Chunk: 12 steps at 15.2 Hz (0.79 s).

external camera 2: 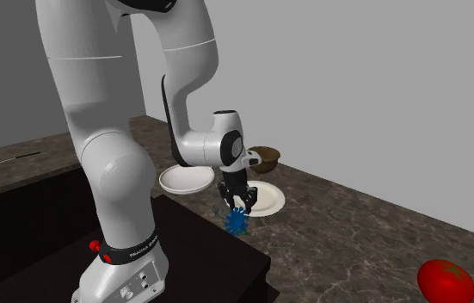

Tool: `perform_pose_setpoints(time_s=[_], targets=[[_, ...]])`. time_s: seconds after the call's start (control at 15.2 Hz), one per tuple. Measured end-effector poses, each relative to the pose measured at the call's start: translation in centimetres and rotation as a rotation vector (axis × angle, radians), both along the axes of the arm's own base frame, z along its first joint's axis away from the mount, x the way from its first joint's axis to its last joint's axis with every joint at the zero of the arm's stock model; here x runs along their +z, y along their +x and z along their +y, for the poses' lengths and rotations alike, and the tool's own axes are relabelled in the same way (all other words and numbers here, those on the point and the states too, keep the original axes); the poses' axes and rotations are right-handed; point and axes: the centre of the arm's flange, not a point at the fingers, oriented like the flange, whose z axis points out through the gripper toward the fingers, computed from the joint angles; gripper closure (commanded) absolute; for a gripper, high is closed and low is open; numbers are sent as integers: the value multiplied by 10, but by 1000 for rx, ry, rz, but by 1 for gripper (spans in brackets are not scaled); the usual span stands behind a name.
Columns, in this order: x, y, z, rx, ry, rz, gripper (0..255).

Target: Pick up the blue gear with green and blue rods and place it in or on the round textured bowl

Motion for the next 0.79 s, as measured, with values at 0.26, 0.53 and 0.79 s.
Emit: perform_pose_setpoints(time_s=[0.26, 0.53, 0.79], targets=[[19, 0, 1, 0, -1, 0, 255], [40, 0, 0, -1, -1, 0, 255], [61, -1, -1, -1, 0, -1, 255]])
